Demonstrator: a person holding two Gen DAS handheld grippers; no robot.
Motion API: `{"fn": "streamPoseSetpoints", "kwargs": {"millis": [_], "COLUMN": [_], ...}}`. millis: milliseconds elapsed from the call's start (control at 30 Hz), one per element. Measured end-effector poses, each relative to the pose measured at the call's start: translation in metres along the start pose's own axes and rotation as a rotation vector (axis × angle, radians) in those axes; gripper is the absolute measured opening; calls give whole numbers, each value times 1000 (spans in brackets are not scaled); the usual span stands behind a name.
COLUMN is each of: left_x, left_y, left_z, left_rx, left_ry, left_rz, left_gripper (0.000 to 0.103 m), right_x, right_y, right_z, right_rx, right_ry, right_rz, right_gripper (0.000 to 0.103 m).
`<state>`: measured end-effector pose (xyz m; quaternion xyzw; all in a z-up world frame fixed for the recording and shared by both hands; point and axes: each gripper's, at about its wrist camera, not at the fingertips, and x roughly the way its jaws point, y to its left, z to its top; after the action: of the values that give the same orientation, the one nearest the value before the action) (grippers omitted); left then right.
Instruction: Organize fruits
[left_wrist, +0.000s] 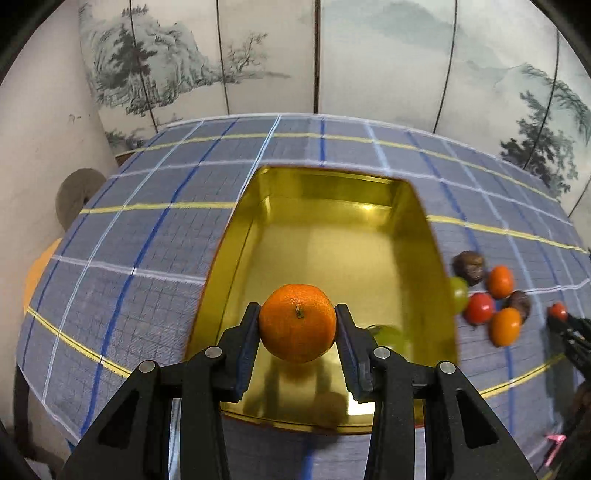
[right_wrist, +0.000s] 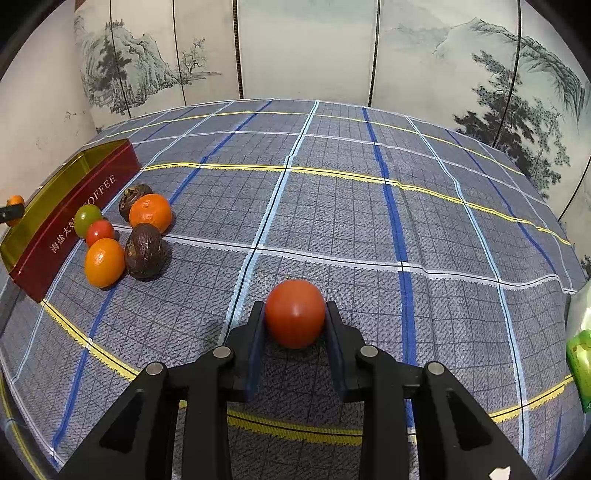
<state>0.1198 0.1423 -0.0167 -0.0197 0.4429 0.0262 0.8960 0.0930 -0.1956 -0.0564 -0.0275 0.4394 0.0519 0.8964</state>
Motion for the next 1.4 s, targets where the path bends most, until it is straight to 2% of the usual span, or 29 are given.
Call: {"fn": "streamPoseSetpoints", "kwargs": {"millis": [233,567,1400], "left_x": [22,31,27], "left_y": [6,10,-3], "left_z": [-11,-19,-31], "left_rx": [14,3,21], "left_ry": [43,76,79], "left_rz": [12,30,103], "left_gripper": [41,41,41], "right_x": [0,0,0], "right_y": [0,0,1], "right_z": [0,0,0], "right_rx": [0,0,-2], "right_ry": [0,1,0], "right_rz": [0,0,-1], "right_gripper": [28,29,29]}}
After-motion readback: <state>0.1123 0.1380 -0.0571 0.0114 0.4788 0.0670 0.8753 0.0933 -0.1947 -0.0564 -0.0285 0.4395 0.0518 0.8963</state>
